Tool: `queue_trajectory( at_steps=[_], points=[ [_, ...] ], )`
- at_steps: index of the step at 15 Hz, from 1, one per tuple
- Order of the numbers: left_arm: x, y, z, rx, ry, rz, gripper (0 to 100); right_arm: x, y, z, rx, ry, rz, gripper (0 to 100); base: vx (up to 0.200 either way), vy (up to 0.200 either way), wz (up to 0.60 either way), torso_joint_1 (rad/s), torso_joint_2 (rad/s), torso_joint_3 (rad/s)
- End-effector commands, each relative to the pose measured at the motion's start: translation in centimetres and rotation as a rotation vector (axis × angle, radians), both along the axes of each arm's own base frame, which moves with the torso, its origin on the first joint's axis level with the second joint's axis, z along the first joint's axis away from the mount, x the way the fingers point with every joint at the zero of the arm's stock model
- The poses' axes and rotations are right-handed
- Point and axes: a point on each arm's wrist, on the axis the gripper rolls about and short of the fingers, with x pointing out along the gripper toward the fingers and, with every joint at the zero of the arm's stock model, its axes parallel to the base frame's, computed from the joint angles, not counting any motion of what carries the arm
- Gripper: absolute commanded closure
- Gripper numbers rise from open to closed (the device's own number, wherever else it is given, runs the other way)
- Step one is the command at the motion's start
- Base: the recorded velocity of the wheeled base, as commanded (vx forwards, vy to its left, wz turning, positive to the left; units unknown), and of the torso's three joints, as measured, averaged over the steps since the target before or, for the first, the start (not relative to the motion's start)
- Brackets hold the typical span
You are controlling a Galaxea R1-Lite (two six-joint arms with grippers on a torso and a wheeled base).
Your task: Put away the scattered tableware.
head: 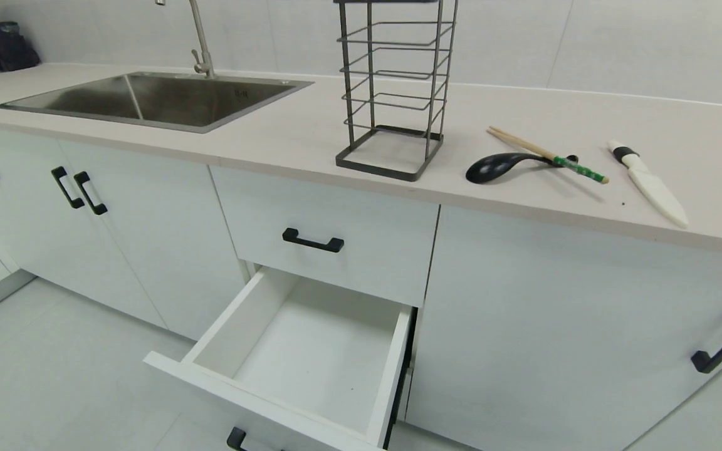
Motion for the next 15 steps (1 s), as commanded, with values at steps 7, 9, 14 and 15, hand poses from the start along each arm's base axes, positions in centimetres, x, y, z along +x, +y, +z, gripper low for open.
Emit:
queue_trajectory(
  at_steps=[7, 9, 14, 15],
  points=[
    [0.01, 0.0, 0.02, -0.001, 0.0, 0.0, 0, 0.0, 0.0, 0.04, 0.002, -0.001, 0.002, 100, 0.0, 0.0, 0.0, 0.158, -0.49, -0.193],
    [0.01, 0.02, 0.02, -0.001, 0.0, 0.01, 0, 0.0, 0.0, 0.04, 0.0, -0.001, 0.0, 100, 0.1, 0.0, 0.0, 0.066, -0.05, -0.027],
    [0.01, 0.03, 0.02, 0.001, 0.0, 0.015, 0, 0.0, 0.0, 0.04, 0.0, -0.001, 0.0, 100, 0.08, 0.0, 0.0, 0.005, -0.01, -0.002],
    [0.01, 0.03, 0.02, 0.001, 0.0, 0.015, 0, 0.0, 0.0, 0.04, 0.0, -0.001, 0.0, 100, 0.0, 0.0, 0.0, 0.0, 0.0, 0.0]
  ],
)
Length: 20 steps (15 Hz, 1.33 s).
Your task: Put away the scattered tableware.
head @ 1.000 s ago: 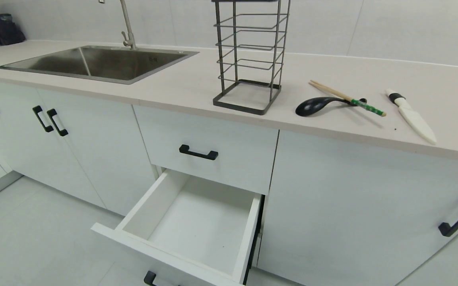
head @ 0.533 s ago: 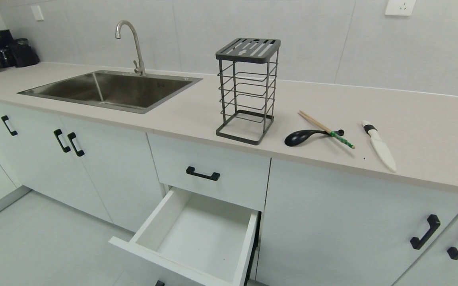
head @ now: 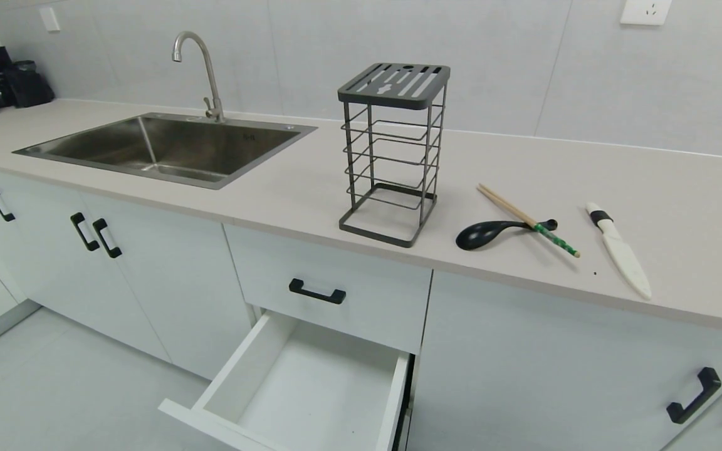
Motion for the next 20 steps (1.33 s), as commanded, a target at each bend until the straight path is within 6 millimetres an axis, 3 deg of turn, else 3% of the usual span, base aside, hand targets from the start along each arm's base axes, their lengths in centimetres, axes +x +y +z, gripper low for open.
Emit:
queue_trajectory(
  at_steps=[1, 20],
  points=[
    [0.01, 0.0, 0.01, 0.0, 0.001, 0.0, 0, 0.01, 0.0, 0.02, 0.0, 0.0, 0.001, 100, 0.0, 0.0, 0.0, 0.032, -0.09, -0.036],
    [0.01, 0.0, 0.01, 0.0, 0.001, -0.002, 0, 0.01, 0.0, 0.02, 0.0, 0.0, 0.001, 100, 0.0, 0.0, 0.0, 0.23, -0.46, -0.235]
  ],
)
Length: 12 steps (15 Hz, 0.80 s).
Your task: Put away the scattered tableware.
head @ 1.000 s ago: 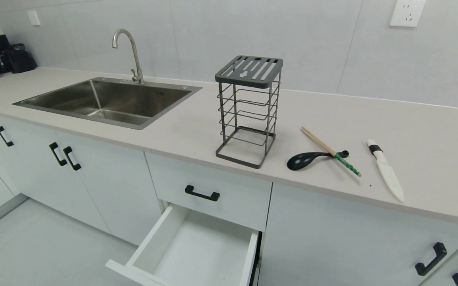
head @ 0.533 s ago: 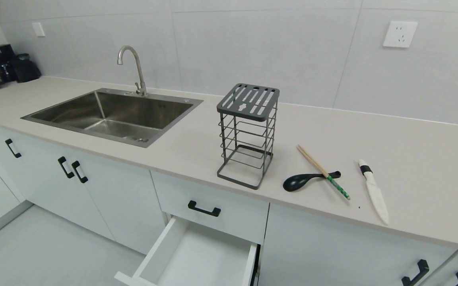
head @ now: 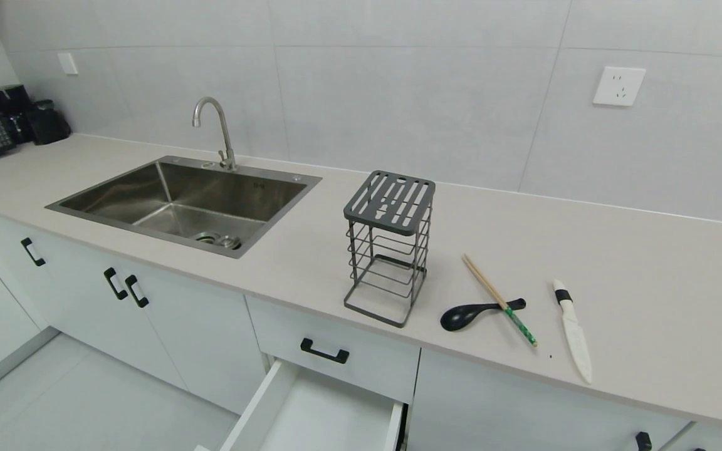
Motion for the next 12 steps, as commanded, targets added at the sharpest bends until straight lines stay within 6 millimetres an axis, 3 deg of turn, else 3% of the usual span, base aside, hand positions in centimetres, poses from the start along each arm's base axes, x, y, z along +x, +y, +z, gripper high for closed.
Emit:
queue_trajectory(
  at_steps=[1, 10, 11, 12],
  points=[
    [0.01, 0.0, 0.0, 0.0, 0.002, 0.0, 0, 0.01, 0.0, 0.0, -0.002, 0.001, 0.001, 100, 0.0, 0.0, 0.0, 0.056, -0.12, -0.066],
    [0.01, 0.0, 0.0, -0.002, 0.002, 0.0, 0, 0.01, -0.04, 0.0, -0.003, 0.001, -0.013, 100, 0.0, 0.0, 0.0, 0.002, -0.01, -0.004],
    [0.01, 0.0, 0.0, 0.0, 0.002, 0.0, 0, 0.01, -0.02, 0.0, 0.001, 0.002, -0.007, 0, 0.0, 0.0, 0.0, 0.0, 0.0, 0.0],
    [0.01, 0.0, 0.0, 0.0, 0.002, 0.0, 0, 0.01, -0.02, 0.0, 0.001, 0.002, -0.006, 0, 0.0, 0.0, 0.0, 0.0, 0.0, 0.0]
  ],
)
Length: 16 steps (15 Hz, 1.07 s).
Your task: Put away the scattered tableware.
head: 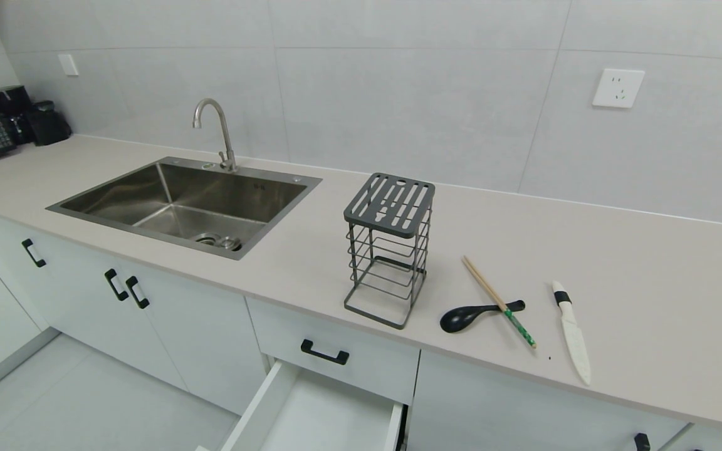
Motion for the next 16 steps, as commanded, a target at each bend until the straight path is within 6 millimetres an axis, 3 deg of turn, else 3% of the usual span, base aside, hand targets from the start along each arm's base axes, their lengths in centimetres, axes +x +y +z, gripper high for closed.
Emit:
queue_trajectory(
  at_steps=[1, 7, 9, 11, 14, 16],
  points=[
    [0.0, 0.0, 0.0, 0.0, 0.002, -0.001, 0, 0.0, 0.0, 0.0, 0.001, 0.0, 0.001, 0, 0.0, 0.0, 0.0, 0.0, 0.0, 0.0],
    [0.0, 0.0, 0.0, 0.0, 0.002, -0.001, 0, 0.0, 0.0, 0.2, 0.014, -0.019, 0.003, 0, 0.0, 0.0, 0.0, 0.0, 0.0, 0.0],
    [0.0, 0.0, 0.0, 0.0, 0.002, -0.001, 0, -0.5, 0.0, 3.2, 0.014, -0.196, 0.006, 0, 0.0, 0.0, 0.0, 0.0, 0.0, 0.0],
    [0.0, 0.0, 0.0, 0.0, 0.002, -0.001, 0, -0.1, 0.3, 6.6, 0.001, -0.164, 0.129, 0, 0.0, 0.0, 0.0, 0.0, 0.0, 0.0],
    [0.0, 0.0, 0.0, 0.0, 0.002, -0.001, 0, 3.4, 0.6, 11.3, -0.003, -0.037, 0.25, 0, 0.0, 0.0, 0.0, 0.0, 0.0, 0.0],
    [0.0, 0.0, 0.0, 0.0, 0.002, -0.001, 0, 5.5, 0.7, 12.4, -0.059, 0.027, 0.315, 0, 0.0, 0.0, 0.0, 0.0, 0.0, 0.0]
  ],
)
